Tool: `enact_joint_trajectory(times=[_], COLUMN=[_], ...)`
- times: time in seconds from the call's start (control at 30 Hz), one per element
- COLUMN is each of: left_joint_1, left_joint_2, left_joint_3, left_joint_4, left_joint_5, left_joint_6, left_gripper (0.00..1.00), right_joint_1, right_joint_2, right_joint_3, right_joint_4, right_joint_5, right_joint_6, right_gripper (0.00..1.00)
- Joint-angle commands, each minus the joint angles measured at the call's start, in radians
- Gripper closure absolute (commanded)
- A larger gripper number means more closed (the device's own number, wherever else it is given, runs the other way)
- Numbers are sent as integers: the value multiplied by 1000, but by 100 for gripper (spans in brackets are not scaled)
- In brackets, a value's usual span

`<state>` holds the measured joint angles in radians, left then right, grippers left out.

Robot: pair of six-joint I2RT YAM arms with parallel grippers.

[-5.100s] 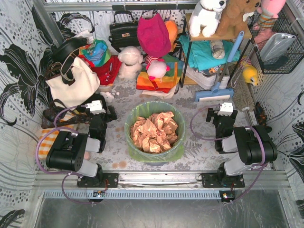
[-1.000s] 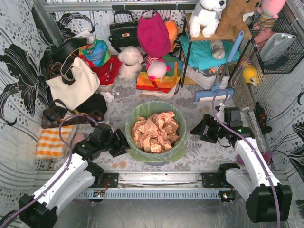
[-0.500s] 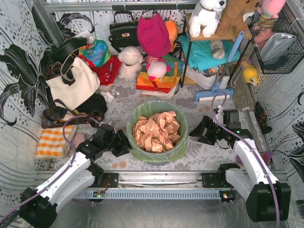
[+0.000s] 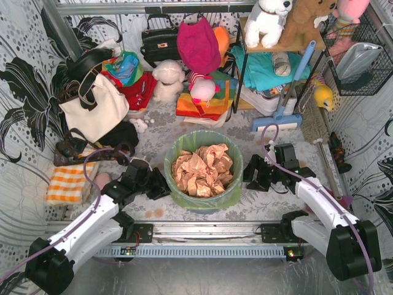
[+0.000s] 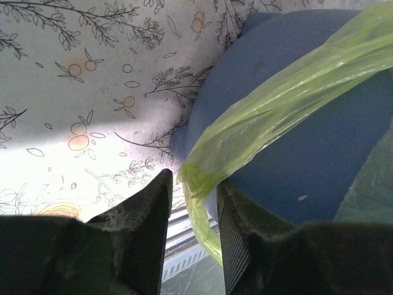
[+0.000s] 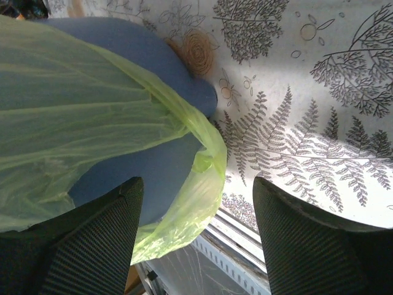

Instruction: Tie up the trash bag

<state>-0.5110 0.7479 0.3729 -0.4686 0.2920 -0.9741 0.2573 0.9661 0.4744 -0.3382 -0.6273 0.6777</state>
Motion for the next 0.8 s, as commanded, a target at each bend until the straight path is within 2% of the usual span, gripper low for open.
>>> enact_joint_trajectory(times=[0.0,0.3,0.6,0.77], left_joint_1=[-7,-7,-7,-7], left_joint_2=[-2,25,67,68], left_joint_3=[-10,7,27,36], left_joint_4=[79,65,40,40], left_joint_5=[13,9,-2,-8], left_joint_6=[-17,3,16,23], left_gripper=[58,61,64,65], right_joint_1=[8,20,105,108], right_joint_2=[23,67,133,164], right_joint_3=[-11,-62,-110,-126], right_joint_4=[39,131,256,307], right_joint_5=[48,-5,-27,-7], right_joint_6=[30,56,101,114], right_gripper=[29,45,49,59])
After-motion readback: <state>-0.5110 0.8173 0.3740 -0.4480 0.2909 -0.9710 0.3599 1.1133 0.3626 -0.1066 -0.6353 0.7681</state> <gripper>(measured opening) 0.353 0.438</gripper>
